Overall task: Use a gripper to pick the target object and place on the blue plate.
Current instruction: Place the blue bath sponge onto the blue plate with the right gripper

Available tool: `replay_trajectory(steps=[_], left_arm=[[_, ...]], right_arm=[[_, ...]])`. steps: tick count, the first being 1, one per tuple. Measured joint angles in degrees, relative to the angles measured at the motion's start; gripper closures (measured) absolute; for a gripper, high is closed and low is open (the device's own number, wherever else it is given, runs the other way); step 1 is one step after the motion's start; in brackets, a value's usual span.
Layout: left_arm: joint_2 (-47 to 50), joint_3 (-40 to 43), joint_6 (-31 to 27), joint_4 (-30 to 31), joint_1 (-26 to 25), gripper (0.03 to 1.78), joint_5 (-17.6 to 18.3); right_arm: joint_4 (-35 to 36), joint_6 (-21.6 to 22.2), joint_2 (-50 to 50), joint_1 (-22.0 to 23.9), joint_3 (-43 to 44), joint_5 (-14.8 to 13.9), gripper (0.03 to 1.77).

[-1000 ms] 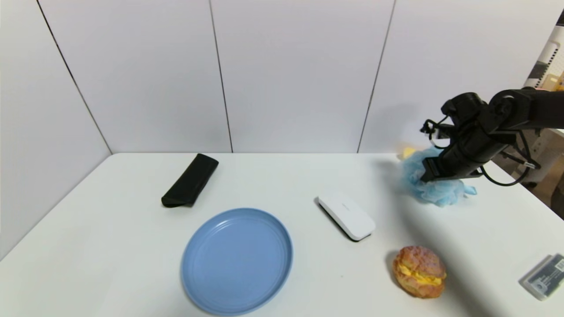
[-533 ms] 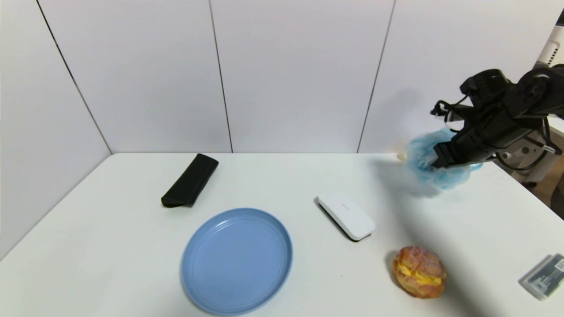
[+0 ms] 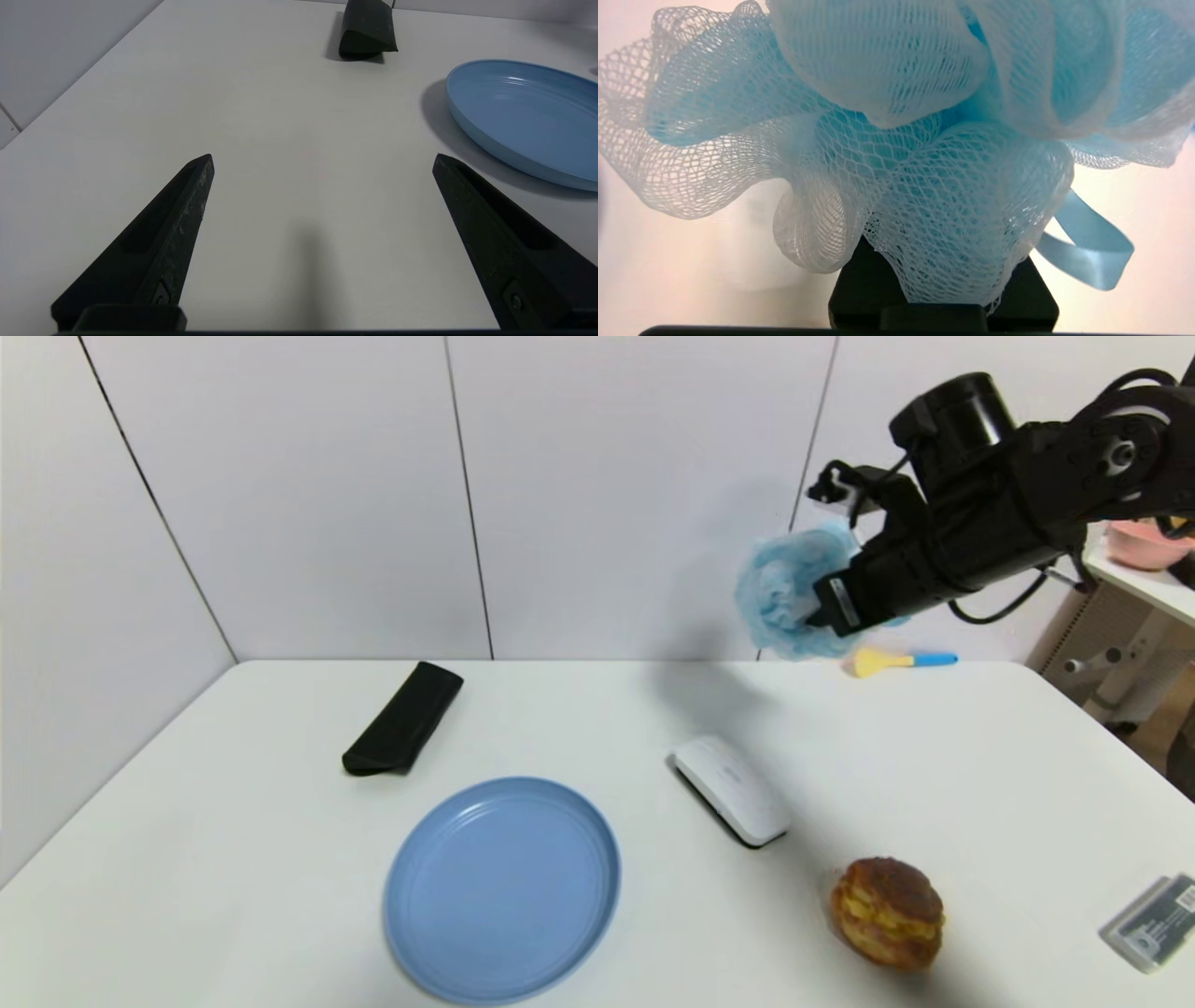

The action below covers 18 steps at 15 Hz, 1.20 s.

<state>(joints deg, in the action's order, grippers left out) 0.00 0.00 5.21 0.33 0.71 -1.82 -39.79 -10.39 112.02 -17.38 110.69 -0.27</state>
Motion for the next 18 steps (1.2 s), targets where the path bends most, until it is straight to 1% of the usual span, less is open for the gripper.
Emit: replay_trajectory(steps=[5,9,12,18], left_arm=[[0.00,0.00,0.02,0.00,0.00,0.12,0.00],[0.00,-0.02,0.02,0.00,0.00,0.12,0.00],[0.00,-0.02,0.02,0.00,0.00,0.12,0.00],[0.00,-0.02,0.02,-0.02,0.00,0.12,0.00]], right_arm=[[1.79,0.68,-1.35,-15.75,-1.10,0.32,1.51],[1.82,0.77,-1.68,-25.22,-5.07,0.65,1.52],[2.61,0.77,-1.49,-30.00,-8.13,0.68,1.53],[7.22,0.69,2.43,-36.63,-13.58,0.49,1.53]])
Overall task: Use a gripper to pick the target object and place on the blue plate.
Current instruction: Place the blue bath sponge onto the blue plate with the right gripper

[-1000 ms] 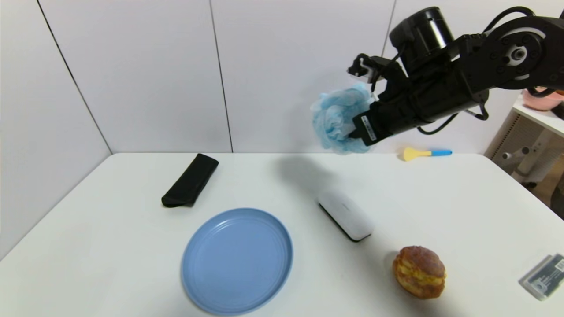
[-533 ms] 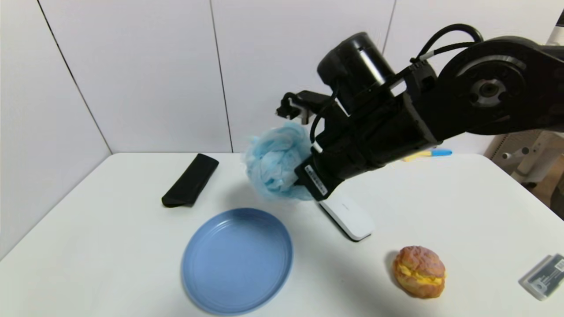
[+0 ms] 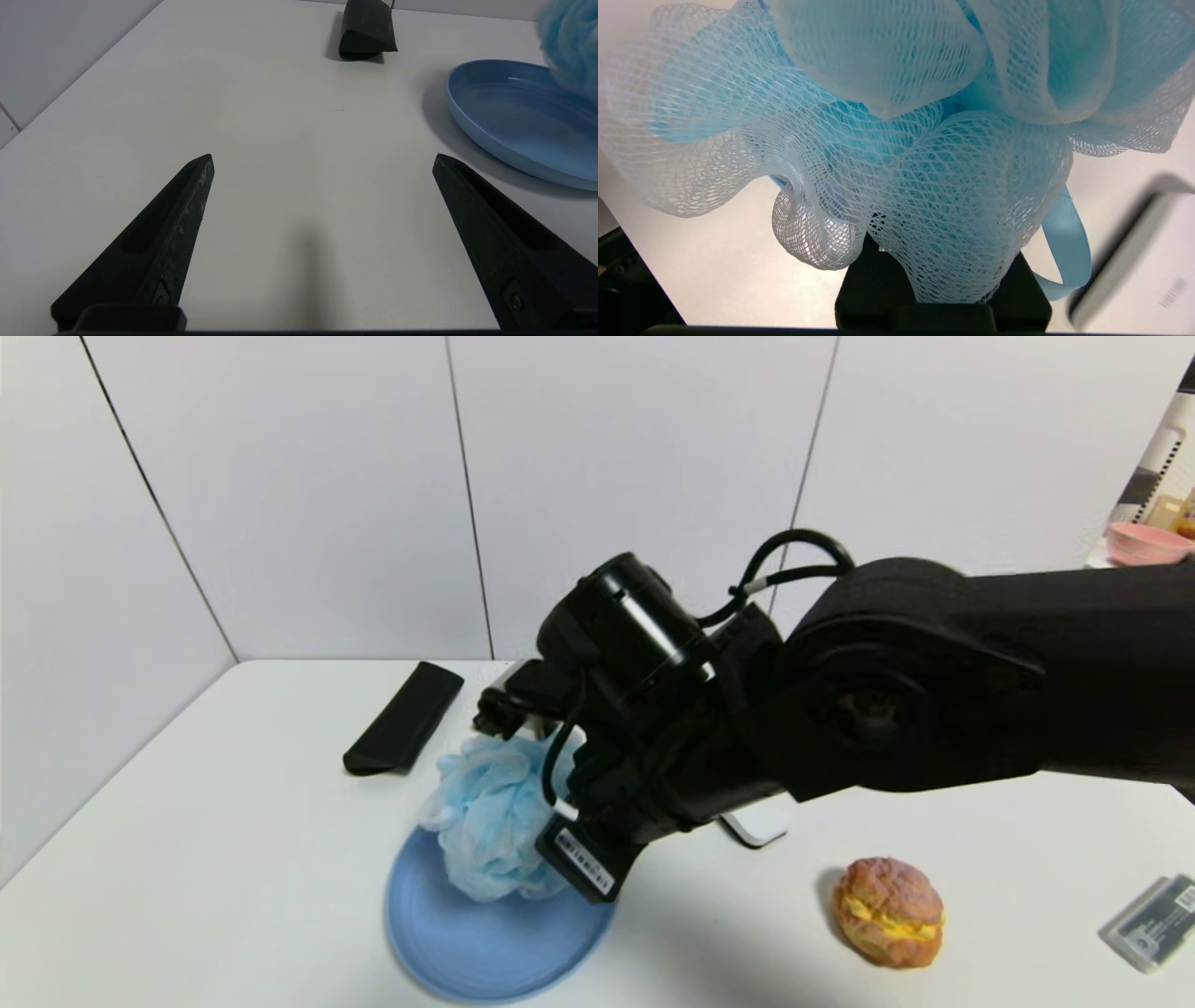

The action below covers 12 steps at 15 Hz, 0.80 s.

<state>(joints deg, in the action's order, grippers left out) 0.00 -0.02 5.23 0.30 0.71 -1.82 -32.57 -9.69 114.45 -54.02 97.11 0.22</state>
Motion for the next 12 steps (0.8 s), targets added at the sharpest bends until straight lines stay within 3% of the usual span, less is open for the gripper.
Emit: replay_trajectory(steps=[4,8,12], left_arm=[[0.00,0.02,-0.02,0.00,0.00,0.12,0.00],[0.00,0.02,-0.02,0.02,0.00,0.12,0.00],[0.00,0.02,-0.02,0.02,0.00,0.12,0.00]], right_arm=[[2.18,0.00,3.77,-1.99,-0.41,-0.33,1.53],[2.18,-0.06,5.07,-2.21,-0.63,-0.44,0.97],[2.04,-0.23,3.66,-2.18,-1.58,-0.40,0.61]])
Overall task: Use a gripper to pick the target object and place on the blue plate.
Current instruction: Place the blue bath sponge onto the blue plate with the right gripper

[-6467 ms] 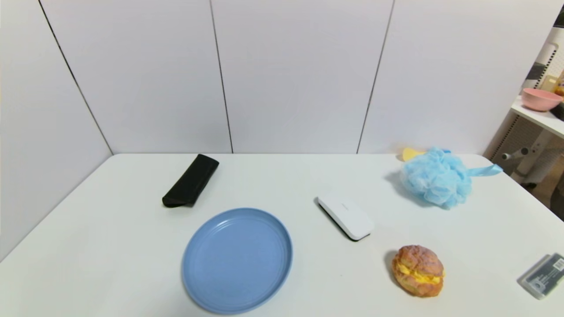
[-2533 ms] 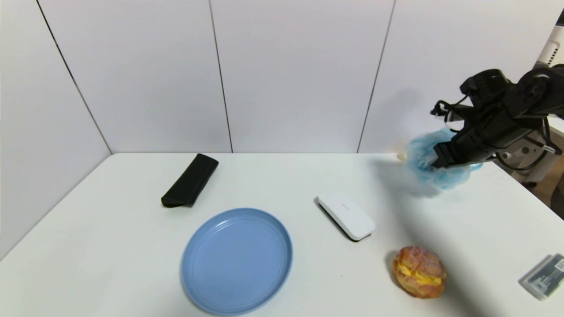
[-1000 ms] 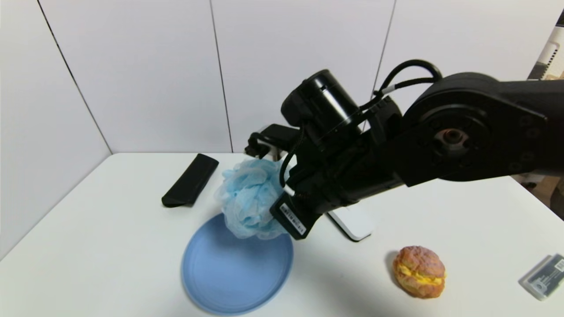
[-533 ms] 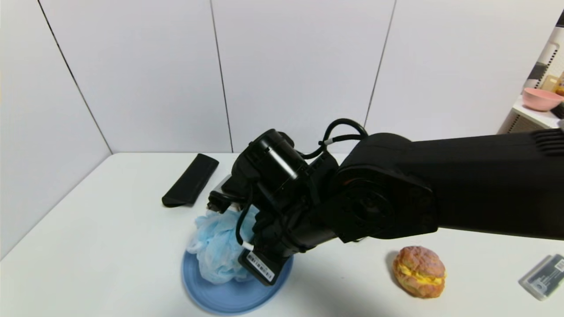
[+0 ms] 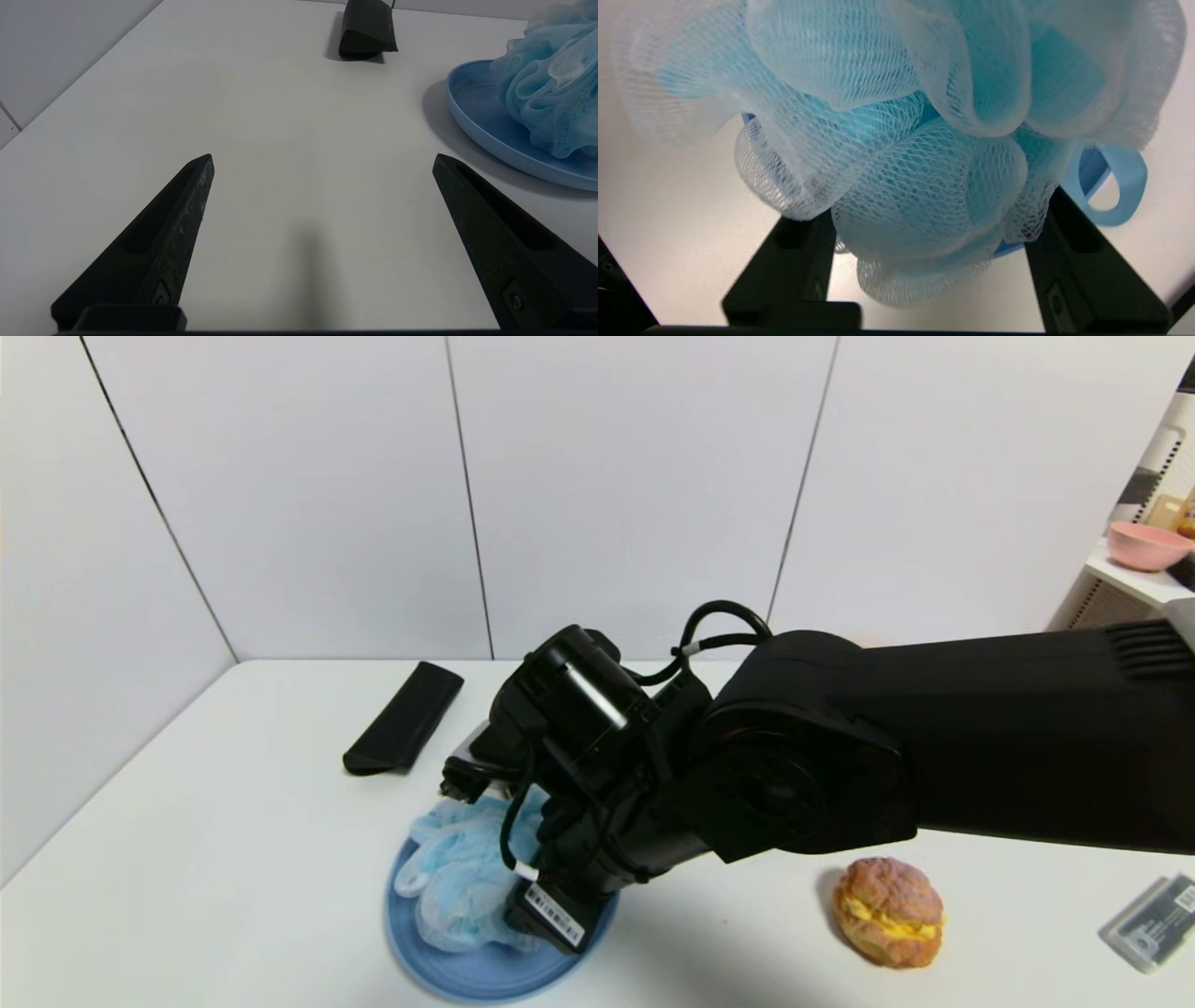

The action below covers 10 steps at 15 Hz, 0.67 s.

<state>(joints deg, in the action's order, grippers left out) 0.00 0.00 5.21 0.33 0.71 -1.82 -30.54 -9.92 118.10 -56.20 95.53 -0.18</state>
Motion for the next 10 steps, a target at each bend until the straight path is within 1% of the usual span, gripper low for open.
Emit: replay_trajectory(steps=[4,8,10], left_arm=[[0.00,0.00,0.02,0.00,0.00,0.12,-0.02],[0.00,0.00,0.00,-0.02,0.00,0.12,0.00],[0.00,0.00,0.02,0.00,0.00,0.12,0.02]], right_arm=[[-0.20,-0.07,-3.02,0.35,-2.11,0.00,0.40],[-0.20,-0.30,-9.36,1.33,-5.78,0.11,0.28],[-0.17,-0.22,-14.17,2.73,-8.09,0.23,0.23]])
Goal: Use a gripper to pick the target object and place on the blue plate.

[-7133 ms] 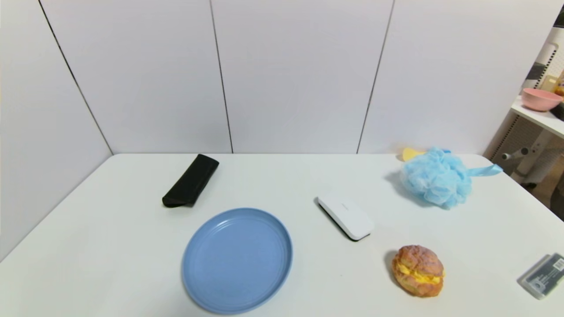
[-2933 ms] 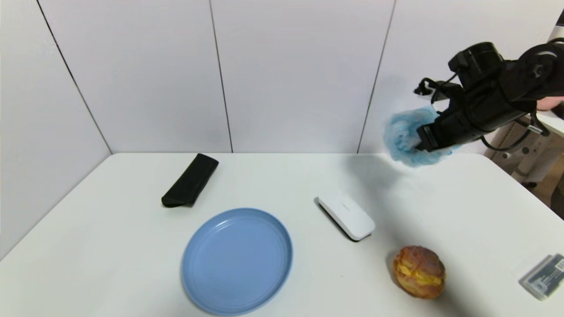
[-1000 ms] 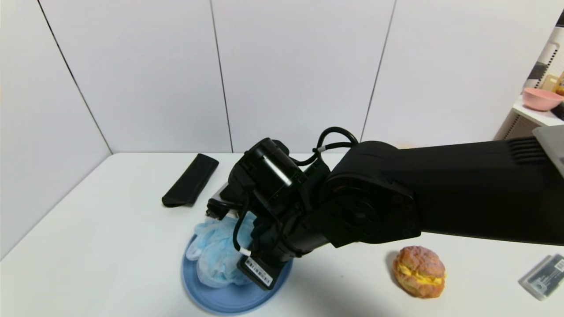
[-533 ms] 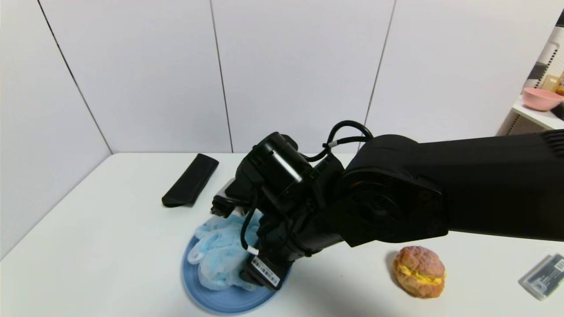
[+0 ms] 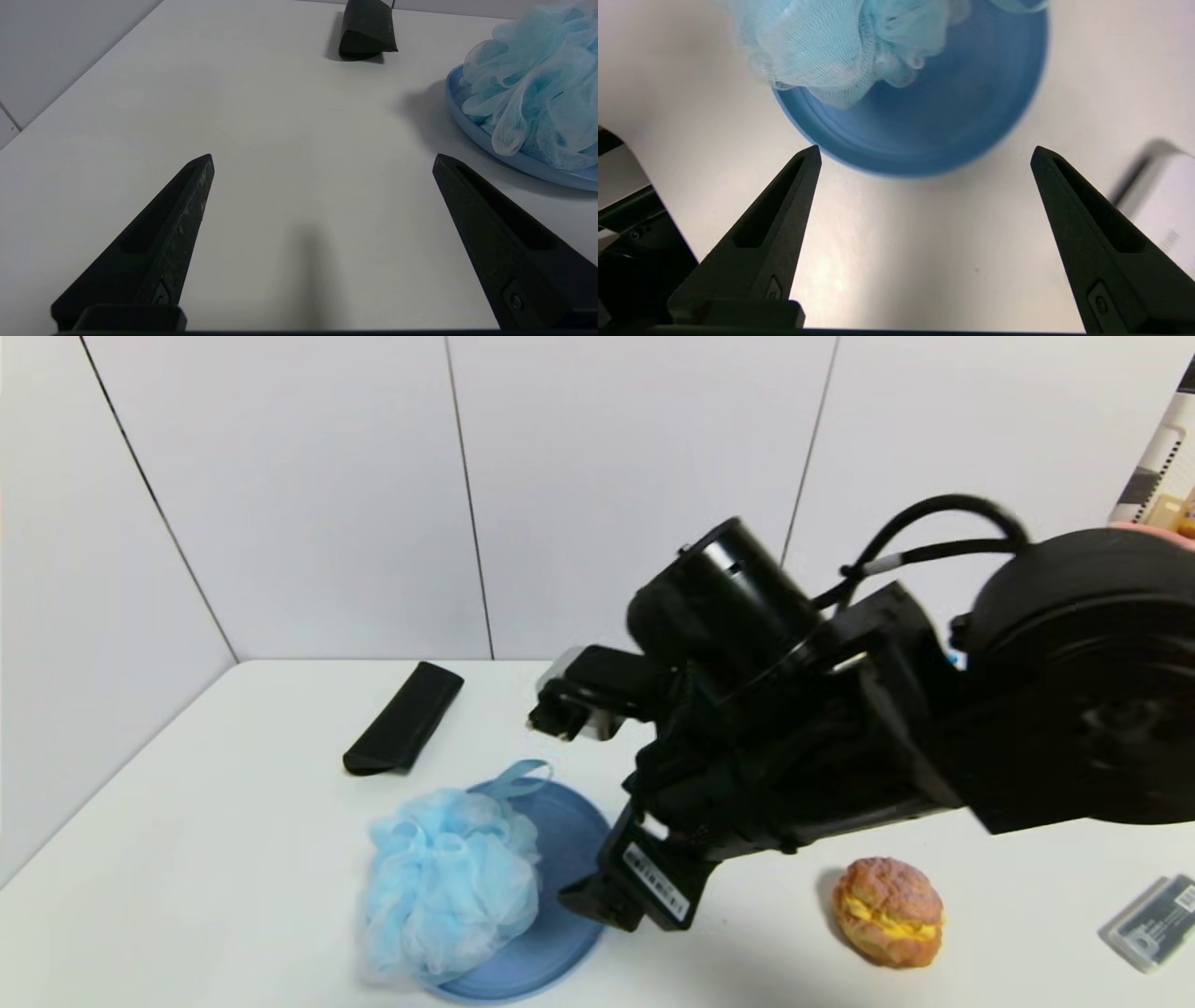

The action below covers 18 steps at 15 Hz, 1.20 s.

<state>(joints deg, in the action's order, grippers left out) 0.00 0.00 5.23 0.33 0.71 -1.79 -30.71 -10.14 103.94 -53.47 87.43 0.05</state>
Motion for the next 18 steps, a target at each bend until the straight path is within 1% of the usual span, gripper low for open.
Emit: replay_trajectory(steps=[2,3,4,9,12,13,15,18], left_arm=[[0.00,0.00,0.00,0.00,0.00,0.12,-0.02],[0.00,0.00,-0.02,-0.02,0.00,0.12,-0.02],[0.00,0.00,-0.02,-0.02,0.00,0.12,-0.05],[0.00,0.00,0.00,0.00,0.00,0.12,-0.02],[0.00,0.00,0.00,-0.02,0.00,0.12,-0.02],[0.00,0.00,0.00,0.00,0.00,0.12,-0.02],[0.00,0.00,0.00,0.00,0.00,0.12,-0.02],[0.00,0.00,0.00,-0.02,-0.02,0.12,-0.02]], right_arm=[[-0.02,0.04,-5.60,2.82,-3.06,0.16,0.20],[-0.05,0.04,-8.73,5.27,-5.38,0.22,0.19],[-0.05,0.04,-11.76,8.51,-8.00,0.24,0.18],[0.48,-0.07,-28.57,28.53,-25.14,0.20,0.13],[2.93,-0.09,-39.83,37.43,-33.55,0.16,0.12],[4.80,-0.09,-43.76,39.75,-36.50,0.13,0.12],[11.69,-0.16,-52.43,44.54,-44.47,0.09,0.11],[26.77,-0.22,-64.77,49.37,-60.39,0.20,0.11]])
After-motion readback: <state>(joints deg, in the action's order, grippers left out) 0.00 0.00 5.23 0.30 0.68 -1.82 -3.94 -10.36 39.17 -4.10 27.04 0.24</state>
